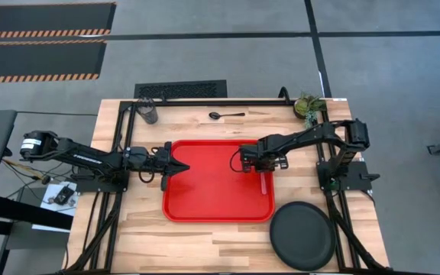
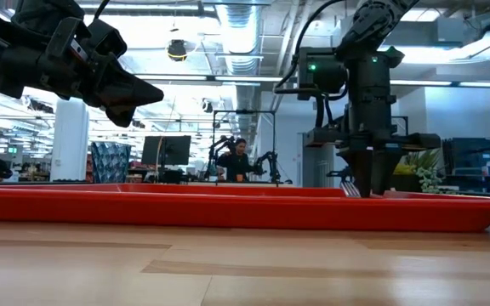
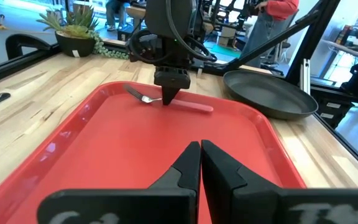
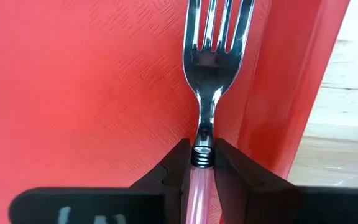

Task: Pick and place plate/cup/fork/spoon on tray
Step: Put the red fork on the red tray

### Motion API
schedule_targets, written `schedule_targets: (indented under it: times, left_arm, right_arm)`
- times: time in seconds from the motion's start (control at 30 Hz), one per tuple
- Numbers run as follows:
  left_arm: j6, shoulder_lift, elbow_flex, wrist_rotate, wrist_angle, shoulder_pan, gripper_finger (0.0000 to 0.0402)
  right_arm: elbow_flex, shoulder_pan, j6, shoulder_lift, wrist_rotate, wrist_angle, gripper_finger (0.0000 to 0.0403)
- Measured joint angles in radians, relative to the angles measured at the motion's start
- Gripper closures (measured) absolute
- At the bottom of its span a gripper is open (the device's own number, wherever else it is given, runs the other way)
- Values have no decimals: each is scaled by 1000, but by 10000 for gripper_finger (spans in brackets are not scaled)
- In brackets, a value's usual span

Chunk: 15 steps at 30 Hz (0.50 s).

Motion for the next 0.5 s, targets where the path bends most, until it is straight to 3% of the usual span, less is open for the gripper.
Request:
schedule_targets:
  times: [0.5]
  left_arm:
    - [-1,0,0,0,0,0,400]
  right_arm:
    - [-39,4,7,-5,18,22,318]
